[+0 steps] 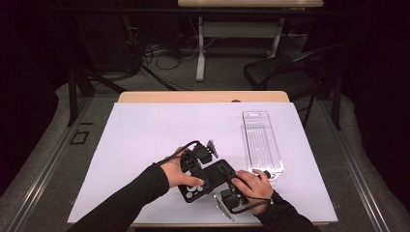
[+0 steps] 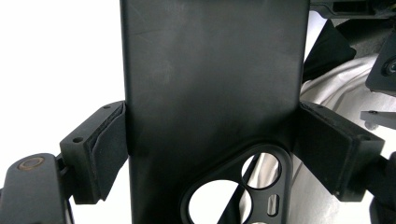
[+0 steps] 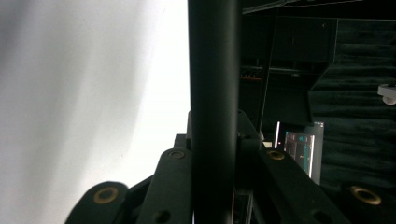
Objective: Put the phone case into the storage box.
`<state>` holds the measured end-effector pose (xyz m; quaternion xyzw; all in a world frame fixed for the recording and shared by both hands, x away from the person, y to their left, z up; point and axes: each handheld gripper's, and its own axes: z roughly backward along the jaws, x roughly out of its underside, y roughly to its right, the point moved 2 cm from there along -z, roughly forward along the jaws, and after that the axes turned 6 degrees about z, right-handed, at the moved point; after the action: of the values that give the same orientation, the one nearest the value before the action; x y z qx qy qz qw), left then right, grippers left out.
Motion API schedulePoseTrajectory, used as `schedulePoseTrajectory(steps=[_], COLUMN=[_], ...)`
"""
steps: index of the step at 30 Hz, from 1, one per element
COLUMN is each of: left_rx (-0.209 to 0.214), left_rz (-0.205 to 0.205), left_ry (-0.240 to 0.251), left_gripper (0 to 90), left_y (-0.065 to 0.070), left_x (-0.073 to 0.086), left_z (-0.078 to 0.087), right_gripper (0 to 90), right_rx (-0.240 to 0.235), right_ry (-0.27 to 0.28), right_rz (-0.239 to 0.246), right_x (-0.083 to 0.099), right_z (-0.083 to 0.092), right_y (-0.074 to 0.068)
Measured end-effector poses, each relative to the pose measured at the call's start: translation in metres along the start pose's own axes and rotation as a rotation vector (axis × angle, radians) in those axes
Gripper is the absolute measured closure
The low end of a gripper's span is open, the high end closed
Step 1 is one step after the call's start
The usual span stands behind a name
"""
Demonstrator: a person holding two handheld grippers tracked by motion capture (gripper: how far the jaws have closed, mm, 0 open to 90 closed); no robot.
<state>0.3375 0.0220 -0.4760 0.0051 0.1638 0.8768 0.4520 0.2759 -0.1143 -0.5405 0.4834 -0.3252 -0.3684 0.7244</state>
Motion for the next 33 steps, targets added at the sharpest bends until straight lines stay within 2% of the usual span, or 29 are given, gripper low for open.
schedulePoseTrajectory(steps=[19, 33], left_rx=[0.014, 0.025], left_rz=[0.009, 0.013], left_ry=[-0.007, 0.000], left_gripper=[14.3, 13.9], left_y=[-0.0022, -0.0031], left_x=[0.0004, 0.0001], left_z=[-0.0003, 0.0002], right_gripper=[85.7, 87.2], right_rx=[0.028, 0.041], right_ry=[-0.006, -0.013], right_rz=[-0.002, -0.020], right_x=[-0.0006, -0.0002], right_z=[-0.0010, -0.0009], right_y=[-0.0021, -0.0036])
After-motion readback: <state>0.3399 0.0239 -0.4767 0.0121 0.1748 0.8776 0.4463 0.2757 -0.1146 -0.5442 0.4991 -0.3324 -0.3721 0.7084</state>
